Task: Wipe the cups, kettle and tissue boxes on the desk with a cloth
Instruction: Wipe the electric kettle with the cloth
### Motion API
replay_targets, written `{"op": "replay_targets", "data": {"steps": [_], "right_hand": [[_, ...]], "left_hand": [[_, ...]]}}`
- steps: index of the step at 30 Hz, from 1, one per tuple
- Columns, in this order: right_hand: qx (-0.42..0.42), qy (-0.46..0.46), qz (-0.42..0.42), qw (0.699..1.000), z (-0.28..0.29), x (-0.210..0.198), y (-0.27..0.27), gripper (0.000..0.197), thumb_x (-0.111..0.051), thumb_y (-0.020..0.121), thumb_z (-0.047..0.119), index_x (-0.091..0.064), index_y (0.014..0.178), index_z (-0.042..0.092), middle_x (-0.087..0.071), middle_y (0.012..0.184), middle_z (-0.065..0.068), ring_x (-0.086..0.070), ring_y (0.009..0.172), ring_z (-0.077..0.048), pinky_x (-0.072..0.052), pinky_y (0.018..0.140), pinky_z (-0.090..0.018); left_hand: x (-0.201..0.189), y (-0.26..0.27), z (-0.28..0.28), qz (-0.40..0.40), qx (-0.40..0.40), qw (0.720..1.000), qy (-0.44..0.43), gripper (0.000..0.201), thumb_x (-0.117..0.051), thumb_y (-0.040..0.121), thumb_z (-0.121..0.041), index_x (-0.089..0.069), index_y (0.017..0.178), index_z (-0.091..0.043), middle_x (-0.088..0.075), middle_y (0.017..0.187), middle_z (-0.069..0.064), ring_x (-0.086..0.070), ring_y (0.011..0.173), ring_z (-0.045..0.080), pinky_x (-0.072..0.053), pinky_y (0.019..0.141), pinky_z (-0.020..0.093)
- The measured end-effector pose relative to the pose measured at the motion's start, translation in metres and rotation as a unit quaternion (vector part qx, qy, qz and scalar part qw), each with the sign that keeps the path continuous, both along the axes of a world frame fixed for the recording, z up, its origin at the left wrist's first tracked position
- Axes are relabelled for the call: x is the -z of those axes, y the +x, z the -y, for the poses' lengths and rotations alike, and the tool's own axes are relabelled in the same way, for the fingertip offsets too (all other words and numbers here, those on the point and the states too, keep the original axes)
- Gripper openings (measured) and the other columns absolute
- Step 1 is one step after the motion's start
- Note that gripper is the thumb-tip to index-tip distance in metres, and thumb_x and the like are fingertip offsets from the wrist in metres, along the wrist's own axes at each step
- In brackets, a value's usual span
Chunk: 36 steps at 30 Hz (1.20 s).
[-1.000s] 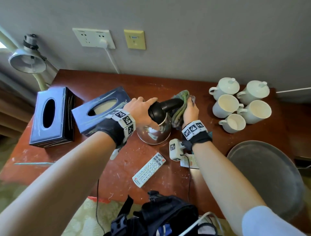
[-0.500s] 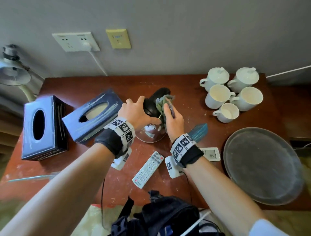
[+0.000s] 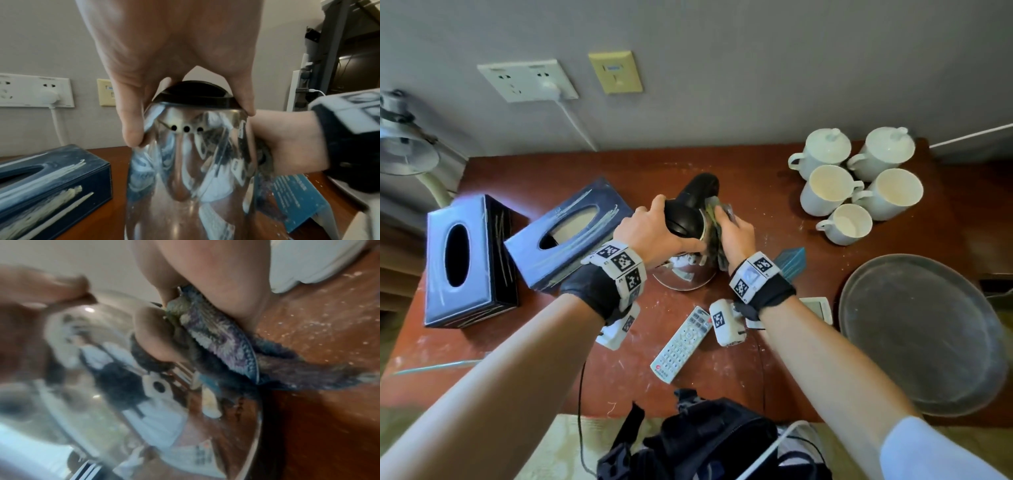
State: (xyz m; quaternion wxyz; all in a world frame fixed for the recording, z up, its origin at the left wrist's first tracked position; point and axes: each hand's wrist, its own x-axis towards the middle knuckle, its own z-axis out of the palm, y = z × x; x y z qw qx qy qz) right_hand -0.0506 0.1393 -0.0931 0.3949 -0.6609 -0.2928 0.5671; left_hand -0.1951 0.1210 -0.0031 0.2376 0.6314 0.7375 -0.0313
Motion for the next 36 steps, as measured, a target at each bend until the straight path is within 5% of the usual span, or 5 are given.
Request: {"op": "replay_targets", "data": {"steps": [9, 14, 17, 26, 36], "right_hand": [[-0.136, 0.226, 0.076, 0.962, 0.007, -0.029, -0.040, 0.047, -0.056, 0.093, 0.050, -0.059, 0.135, 0.029, -0.065, 0.131, 0.005, -0.056, 0.125, -0.012, -0.043, 0.109, -0.039], [-0.125, 0.093, 0.098, 0.983, -0.023, -0.011, -0.028, 0.045, -0.050, 0.098, 0.048, -0.062, 0.131, 0.021, -0.066, 0.127, -0.005, -0.057, 0.122, -0.028, -0.043, 0.106, -0.036], [-0.114, 0.056, 0.085, 0.988, -0.032, -0.010, -0.022, 0.033, -0.052, 0.099, 0.041, -0.069, 0.115, 0.019, -0.069, 0.106, -0.003, -0.061, 0.112, -0.029, -0.045, 0.095, -0.030], [-0.190, 0.270, 0.155, 0.931, 0.013, -0.028, -0.057, 0.041, -0.052, 0.099, 0.043, -0.038, 0.137, 0.050, -0.042, 0.153, -0.004, -0.031, 0.144, -0.018, -0.022, 0.117, -0.032], [-0.105, 0.030, 0.086, 0.990, -0.044, 0.019, -0.016, 0.039, -0.051, 0.098, 0.041, -0.068, 0.120, 0.014, -0.070, 0.118, -0.008, -0.063, 0.112, -0.028, -0.046, 0.102, -0.037]], "left_hand": [[-0.003, -0.058, -0.013, 0.212, -0.172, 0.962, 0.021, 0.115, -0.080, 0.042, -0.082, -0.048, 0.139, -0.028, -0.069, 0.118, -0.002, -0.067, 0.104, 0.021, -0.057, 0.090, 0.045], [-0.010, -0.070, -0.013, 0.296, -0.225, 0.928, 0.018, 0.066, -0.085, 0.064, -0.055, -0.057, 0.117, -0.028, -0.070, 0.107, -0.003, -0.069, 0.096, 0.017, -0.062, 0.077, 0.044], [-0.012, -0.070, -0.017, 0.319, -0.240, 0.916, 0.015, 0.071, -0.087, 0.061, -0.054, -0.058, 0.120, -0.026, -0.071, 0.108, -0.001, -0.070, 0.095, 0.018, -0.062, 0.076, 0.045], [-0.010, -0.082, -0.021, 0.341, -0.277, 0.898, 0.024, 0.068, -0.083, 0.058, -0.059, -0.066, 0.113, -0.023, -0.075, 0.102, -0.001, -0.071, 0.095, 0.018, -0.061, 0.079, 0.052], [-0.014, -0.073, -0.035, 0.327, -0.255, 0.910, 0.007, 0.093, -0.082, 0.044, -0.070, -0.061, 0.122, -0.025, -0.071, 0.109, -0.001, -0.069, 0.098, 0.020, -0.062, 0.072, 0.047]]}}
